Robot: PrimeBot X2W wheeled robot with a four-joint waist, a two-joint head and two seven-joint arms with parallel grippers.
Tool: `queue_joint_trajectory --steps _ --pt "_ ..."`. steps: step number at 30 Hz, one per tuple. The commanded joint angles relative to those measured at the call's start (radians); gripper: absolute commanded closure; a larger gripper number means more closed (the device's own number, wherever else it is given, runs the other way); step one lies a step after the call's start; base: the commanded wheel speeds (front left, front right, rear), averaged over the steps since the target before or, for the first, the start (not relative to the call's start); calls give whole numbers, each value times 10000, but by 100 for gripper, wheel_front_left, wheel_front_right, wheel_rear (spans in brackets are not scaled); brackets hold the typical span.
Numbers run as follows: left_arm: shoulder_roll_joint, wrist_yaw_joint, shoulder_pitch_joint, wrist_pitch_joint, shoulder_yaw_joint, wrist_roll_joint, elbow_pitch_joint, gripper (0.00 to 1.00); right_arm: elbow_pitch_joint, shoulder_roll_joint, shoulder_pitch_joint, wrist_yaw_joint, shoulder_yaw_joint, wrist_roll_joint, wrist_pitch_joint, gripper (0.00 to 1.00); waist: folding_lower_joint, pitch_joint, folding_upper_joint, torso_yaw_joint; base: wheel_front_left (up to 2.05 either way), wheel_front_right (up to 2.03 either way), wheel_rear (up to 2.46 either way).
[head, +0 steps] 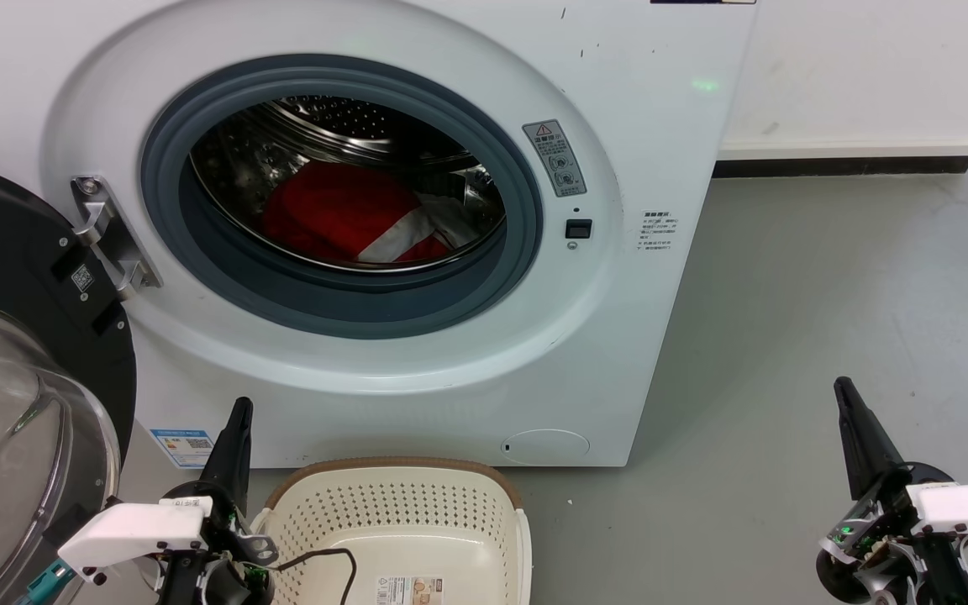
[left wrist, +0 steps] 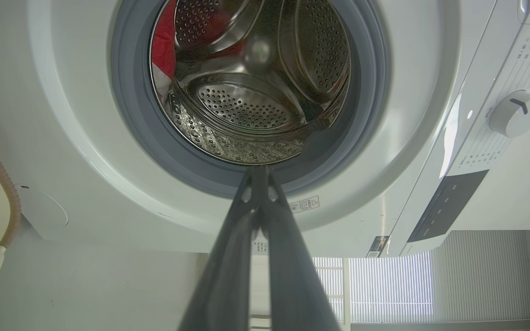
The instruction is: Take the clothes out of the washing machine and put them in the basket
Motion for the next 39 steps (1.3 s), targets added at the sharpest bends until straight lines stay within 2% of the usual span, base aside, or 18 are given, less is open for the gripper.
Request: queue_joint_trajectory --steps 1,39 --pt "13 -22 -63 17 20 -18 -2 100 13 29 -129 -3 -2 -50 8 100 0 0 0 0 0 0 0" --pt "13 -22 -63 16 20 -18 -3 100 13 29 -129 -3 2 -47 4 100 0 0 0 0 0 0 0"
